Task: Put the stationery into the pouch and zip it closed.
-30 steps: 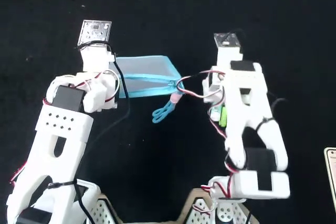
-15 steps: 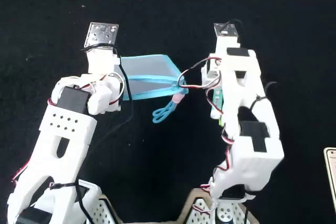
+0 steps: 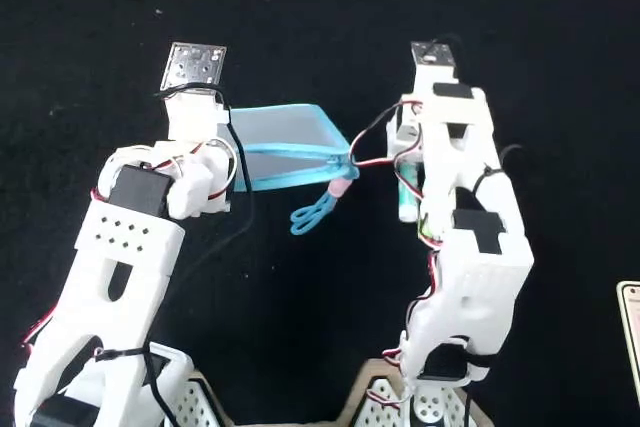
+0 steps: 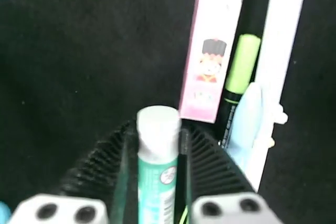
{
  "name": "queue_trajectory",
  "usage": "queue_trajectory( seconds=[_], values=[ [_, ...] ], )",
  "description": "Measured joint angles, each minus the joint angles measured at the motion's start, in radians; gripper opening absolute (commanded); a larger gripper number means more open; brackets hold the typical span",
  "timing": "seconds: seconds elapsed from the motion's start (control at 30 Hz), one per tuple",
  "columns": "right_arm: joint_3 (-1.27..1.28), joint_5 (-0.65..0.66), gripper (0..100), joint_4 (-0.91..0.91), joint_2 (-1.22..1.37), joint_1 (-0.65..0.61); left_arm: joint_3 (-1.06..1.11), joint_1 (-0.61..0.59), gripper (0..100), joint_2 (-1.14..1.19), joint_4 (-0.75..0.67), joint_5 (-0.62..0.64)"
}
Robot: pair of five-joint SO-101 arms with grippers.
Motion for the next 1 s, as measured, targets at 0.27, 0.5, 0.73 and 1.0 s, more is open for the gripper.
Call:
queue_trajectory(
  seconds=[0.27,0.5,0.73,1.0],
  values=[
    [-0.097,0.000,1.0,0.262,-0.087,0.046,0.000,0.000,3,0.000,0.000,0.000],
    [-0.002,0.046,1.0,0.307,-0.233,0.245,0.000,0.000,3,0.000,0.000,0.000],
    [0.296,0.279,1.1,0.169,-0.354,0.451,0.000,0.000,3,0.000,0.000,0.000],
    [0.497,0.586,1.2,0.041,-0.425,0.635,0.000,0.000,3,0.000,0.000,0.000]
  ],
)
